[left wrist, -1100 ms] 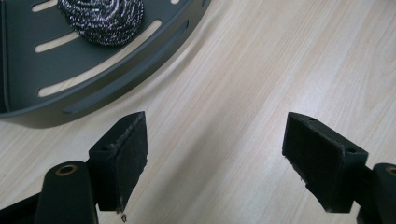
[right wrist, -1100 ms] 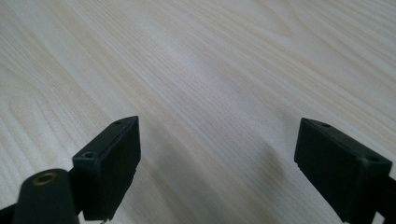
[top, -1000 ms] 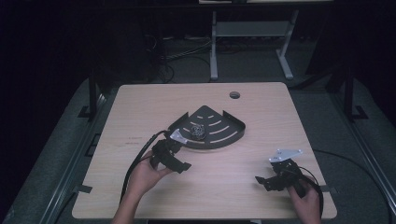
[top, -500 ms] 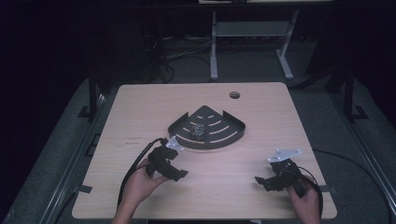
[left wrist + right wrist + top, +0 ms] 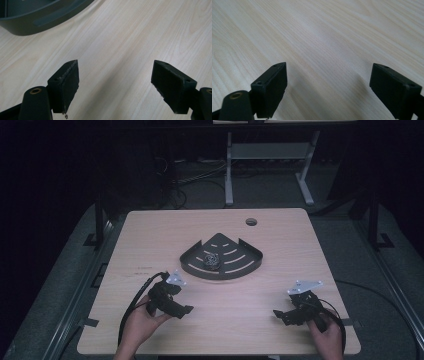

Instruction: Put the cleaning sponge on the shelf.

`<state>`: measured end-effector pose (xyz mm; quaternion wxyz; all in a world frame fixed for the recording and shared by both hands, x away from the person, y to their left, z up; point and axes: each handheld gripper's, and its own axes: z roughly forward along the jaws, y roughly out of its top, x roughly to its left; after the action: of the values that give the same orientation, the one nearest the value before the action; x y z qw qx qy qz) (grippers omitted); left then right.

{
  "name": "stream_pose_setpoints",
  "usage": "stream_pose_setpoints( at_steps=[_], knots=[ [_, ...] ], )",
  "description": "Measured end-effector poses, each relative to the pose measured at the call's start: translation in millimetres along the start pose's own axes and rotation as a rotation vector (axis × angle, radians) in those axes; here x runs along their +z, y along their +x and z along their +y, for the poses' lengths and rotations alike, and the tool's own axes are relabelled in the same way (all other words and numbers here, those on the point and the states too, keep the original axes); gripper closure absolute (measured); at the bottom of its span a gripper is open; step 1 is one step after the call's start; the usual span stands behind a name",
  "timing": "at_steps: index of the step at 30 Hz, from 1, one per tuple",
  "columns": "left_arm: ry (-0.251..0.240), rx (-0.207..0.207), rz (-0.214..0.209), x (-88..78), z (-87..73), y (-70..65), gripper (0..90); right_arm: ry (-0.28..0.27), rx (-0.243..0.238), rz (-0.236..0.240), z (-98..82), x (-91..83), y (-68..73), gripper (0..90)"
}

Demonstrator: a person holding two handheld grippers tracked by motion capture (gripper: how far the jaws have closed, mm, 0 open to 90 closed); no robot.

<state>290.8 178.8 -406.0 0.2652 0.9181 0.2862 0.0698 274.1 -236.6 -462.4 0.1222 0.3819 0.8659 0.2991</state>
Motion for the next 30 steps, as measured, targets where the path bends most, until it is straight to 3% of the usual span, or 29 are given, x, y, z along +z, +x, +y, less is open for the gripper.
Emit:
stream_pose_setpoints(
  at_steps=[16,30],
  knots=[
    [-0.015,-0.028,0.013,-12.9,-23.0,-2.5,21.8,0.002,0.004,0.0,-2.0,-0.4,-0.5,14.1],
    [-0.026,-0.08,0.017,-15.0,-47.1,2.5,21.7,0.007,-0.001,0.002,-0.7,0.7,0.5,14.0]
  ],
)
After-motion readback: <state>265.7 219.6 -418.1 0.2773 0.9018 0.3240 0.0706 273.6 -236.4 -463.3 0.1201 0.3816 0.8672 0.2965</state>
